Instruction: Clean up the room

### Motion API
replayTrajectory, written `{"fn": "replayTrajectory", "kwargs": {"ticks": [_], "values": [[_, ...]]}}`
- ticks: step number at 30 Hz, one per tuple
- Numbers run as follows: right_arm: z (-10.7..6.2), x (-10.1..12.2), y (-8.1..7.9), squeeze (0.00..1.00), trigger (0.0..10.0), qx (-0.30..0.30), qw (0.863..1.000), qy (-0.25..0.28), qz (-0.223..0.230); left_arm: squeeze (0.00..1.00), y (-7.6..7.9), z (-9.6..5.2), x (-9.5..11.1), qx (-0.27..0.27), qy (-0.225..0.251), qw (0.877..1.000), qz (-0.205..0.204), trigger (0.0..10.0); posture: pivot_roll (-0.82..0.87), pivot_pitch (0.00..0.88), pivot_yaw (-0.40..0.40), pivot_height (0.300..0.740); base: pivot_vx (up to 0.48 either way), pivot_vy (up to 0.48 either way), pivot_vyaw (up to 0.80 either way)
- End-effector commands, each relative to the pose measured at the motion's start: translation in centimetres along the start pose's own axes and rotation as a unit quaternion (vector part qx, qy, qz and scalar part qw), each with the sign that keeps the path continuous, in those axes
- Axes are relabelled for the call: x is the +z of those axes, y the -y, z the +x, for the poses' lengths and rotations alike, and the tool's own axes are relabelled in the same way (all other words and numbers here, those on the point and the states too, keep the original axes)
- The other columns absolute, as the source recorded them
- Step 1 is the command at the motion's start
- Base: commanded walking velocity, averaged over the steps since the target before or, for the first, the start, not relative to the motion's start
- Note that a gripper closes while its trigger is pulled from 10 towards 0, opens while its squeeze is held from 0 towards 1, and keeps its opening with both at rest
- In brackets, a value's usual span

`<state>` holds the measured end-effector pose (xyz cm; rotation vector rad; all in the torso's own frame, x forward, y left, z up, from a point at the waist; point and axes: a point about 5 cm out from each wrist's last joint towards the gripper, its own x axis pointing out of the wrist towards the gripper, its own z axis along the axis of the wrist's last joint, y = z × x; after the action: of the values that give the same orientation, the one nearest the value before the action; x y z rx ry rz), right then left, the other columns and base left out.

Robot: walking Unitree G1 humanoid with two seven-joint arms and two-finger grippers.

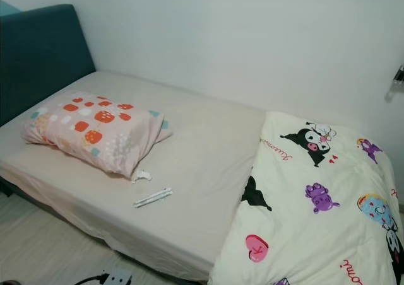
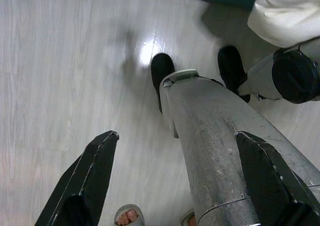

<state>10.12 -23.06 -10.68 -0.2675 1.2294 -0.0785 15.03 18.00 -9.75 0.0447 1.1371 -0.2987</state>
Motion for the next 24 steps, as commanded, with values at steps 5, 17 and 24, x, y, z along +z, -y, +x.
{"fn": "replayTrajectory", "kwargs": {"ticks": [5, 17, 24], "values": [[-0.1, -0.21, -2.25, 0.0, 10.0, 0.063, 0.998, -0.003, -0.001, 0.0, 0.06, -0.02, -0.61, 0.004, -0.011, 1.0, 0.004, 10.0, -0.08, 0.0, 0.002, 0.74, 0.0, 0.0, 0.0], [-0.1, -0.23, -2.17, 0.0, 10.0, 0.064, 0.998, -0.003, -0.007, 0.0, -0.01, -0.07, -0.84, 0.006, -0.013, 1.0, 0.006, 10.0, -0.08, 0.0, -0.002, 0.74, 0.0, 0.0, 0.0], [-0.07, -0.13, -1.71, 0.0, 10.0, 0.055, 0.998, 0.001, 0.0, 0.0, 0.23, 0.01, -0.82, 0.005, -0.013, 1.0, 0.006, 10.0, -0.09, 0.0, -0.003, 0.74, 0.0, 0.0, 0.0]]}}
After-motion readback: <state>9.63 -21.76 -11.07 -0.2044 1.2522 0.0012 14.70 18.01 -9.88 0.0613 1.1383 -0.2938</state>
